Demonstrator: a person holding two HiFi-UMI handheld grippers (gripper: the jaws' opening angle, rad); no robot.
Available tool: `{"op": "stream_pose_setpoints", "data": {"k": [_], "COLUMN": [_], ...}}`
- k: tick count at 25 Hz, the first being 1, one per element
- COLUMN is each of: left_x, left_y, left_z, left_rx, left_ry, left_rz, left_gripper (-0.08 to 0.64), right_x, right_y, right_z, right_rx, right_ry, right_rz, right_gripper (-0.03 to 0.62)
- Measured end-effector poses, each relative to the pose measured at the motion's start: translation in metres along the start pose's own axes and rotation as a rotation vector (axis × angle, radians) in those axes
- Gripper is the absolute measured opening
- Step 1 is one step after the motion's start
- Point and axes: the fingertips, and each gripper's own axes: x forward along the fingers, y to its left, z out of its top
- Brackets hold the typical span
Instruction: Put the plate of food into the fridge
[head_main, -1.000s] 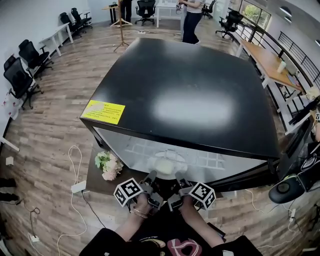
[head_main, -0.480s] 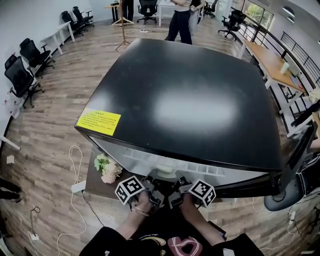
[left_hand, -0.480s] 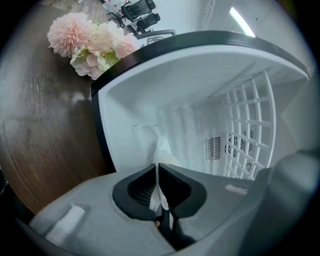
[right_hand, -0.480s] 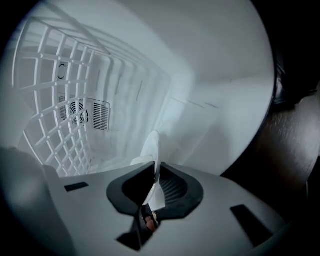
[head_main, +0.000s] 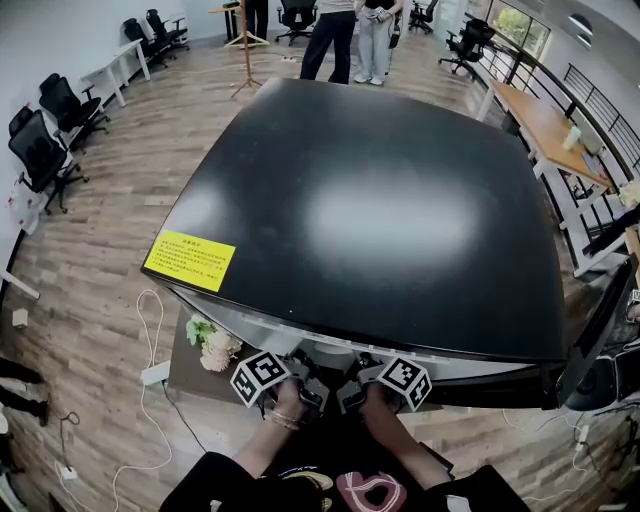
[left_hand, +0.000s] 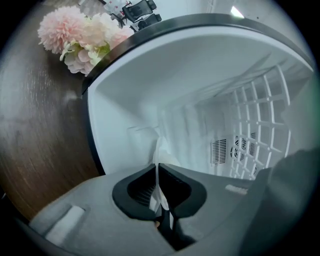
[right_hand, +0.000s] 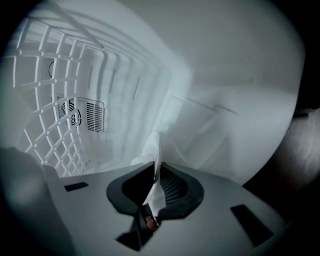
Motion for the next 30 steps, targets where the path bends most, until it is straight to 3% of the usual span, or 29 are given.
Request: {"op": "stream_pose_setpoints", "data": {"k": [7, 30], "left_x": [0.005, 0.008], "left_y": [0.003, 0.002], "left_z": [-0.001, 0.007], "left_rx": [-0.008, -0.018], "left_ry": [0.011, -0.033], "left_rz": [0.024, 0.063], "left_gripper": [0.020, 0.018], "right_x": [0.002, 0.001], "right_y": [-0.008, 0.001], "right_z": [-0.001, -0.011], "right_rx": [0.008, -0.017], "right_ry": [0.018, 0.028], "right_rz": [-0.042, -0.036], "right_gripper": [0.046, 0.078]}}
